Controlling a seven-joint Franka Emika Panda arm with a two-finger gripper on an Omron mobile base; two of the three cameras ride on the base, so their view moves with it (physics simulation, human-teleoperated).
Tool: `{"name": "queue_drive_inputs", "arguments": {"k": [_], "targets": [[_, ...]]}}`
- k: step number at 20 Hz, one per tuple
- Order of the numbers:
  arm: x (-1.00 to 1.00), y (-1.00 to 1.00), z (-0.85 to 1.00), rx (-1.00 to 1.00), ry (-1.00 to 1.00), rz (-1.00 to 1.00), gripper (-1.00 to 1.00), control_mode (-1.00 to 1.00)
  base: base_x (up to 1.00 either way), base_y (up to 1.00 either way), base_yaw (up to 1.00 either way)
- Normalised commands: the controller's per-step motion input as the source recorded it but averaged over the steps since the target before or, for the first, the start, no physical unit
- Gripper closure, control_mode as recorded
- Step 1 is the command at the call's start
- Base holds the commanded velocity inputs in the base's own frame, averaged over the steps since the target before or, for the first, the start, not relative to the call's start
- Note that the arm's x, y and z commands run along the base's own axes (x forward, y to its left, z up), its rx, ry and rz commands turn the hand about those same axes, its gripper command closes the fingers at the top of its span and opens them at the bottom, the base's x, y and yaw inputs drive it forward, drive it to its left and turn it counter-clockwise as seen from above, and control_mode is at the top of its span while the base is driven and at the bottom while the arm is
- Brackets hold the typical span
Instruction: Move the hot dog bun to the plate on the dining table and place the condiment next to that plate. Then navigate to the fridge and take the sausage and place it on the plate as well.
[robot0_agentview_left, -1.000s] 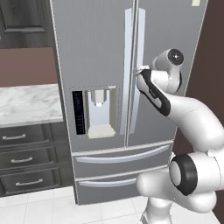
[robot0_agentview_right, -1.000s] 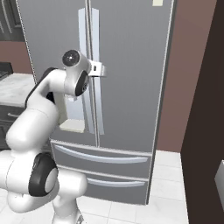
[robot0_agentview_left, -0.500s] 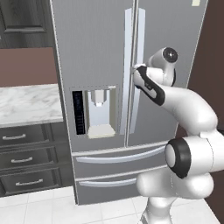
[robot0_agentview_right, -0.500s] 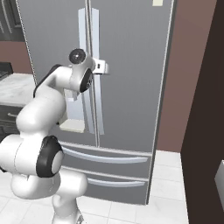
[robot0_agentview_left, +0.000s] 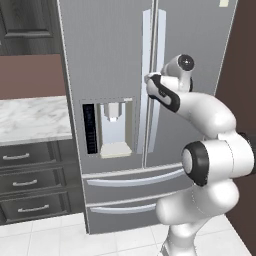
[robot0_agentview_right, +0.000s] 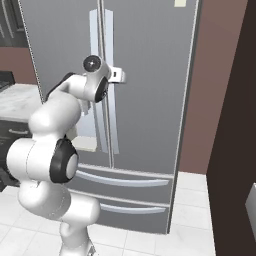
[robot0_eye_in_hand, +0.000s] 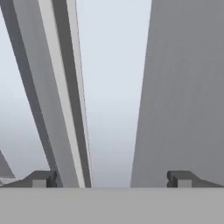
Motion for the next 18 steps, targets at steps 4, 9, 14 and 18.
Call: {"name": "queue_drive_inputs", "arguments": {"k": [4,9,14,18], "targets": [[0.32,0.0,-0.05,0.0,0.0,0.0,-1.0,-1.0,0.0,0.0,0.0],[0.3,0.0,-0.01,0.0,0.0,0.0,-1.0,-1.0,0.0,0.0,0.0],[0.27,0.0,-0.03,0.0,0.0,0.0,-1.0,-1.0,0.0,0.0,0.0],[0.12,-0.03,0.0,0.0,-0.01,0.0,-1.0,-1.0,0.0,0.0,0.0]]}}
